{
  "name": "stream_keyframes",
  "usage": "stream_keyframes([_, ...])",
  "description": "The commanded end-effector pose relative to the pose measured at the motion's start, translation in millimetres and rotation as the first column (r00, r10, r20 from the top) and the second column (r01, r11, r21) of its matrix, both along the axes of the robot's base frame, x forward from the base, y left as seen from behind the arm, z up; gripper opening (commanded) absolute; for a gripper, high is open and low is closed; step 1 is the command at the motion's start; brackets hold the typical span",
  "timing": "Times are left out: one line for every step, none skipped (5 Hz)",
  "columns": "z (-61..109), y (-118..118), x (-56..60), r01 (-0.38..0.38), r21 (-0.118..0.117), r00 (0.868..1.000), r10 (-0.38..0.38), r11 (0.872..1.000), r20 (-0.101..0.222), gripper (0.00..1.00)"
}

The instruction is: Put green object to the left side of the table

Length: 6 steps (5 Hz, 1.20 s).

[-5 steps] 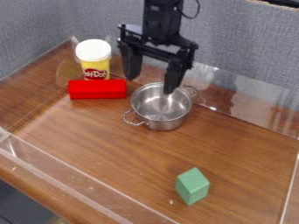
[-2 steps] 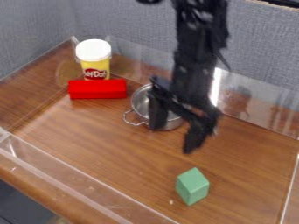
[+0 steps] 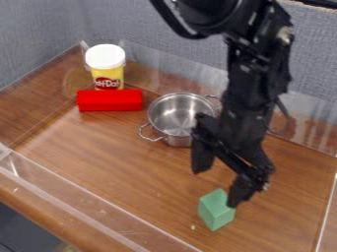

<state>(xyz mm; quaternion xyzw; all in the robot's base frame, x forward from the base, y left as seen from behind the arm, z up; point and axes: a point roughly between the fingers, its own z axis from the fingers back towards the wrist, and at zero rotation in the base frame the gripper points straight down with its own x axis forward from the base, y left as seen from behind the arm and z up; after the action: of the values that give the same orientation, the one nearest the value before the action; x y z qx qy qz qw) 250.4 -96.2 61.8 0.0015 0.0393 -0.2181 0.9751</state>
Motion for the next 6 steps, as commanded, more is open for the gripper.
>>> stream_keyframes([-6.5,-5.1,1.7,0.019,-0.004,1.0,-0.019,1.0,0.015,1.0])
stream_keyframes([-22.5,-6.6,0.7,0.041,0.006,0.999,-0.041,0.999,0.0,1.0])
stream_keyframes([-34.5,-6.9,0.6,0.057,0.012,0.998,-0.057,0.998,-0.01,1.0])
stream_keyframes([-34.1,-6.2,1.5,0.067,0.017,0.998,-0.066,0.998,-0.018,0.0])
stream_keyframes([-33.2,-4.0,0.6,0.069,0.019,0.997,-0.069,0.997,-0.017,0.0])
stream_keyframes([-30.9,-1.1,-0.7,0.066,0.023,0.998,-0.066,0.998,-0.014,0.0])
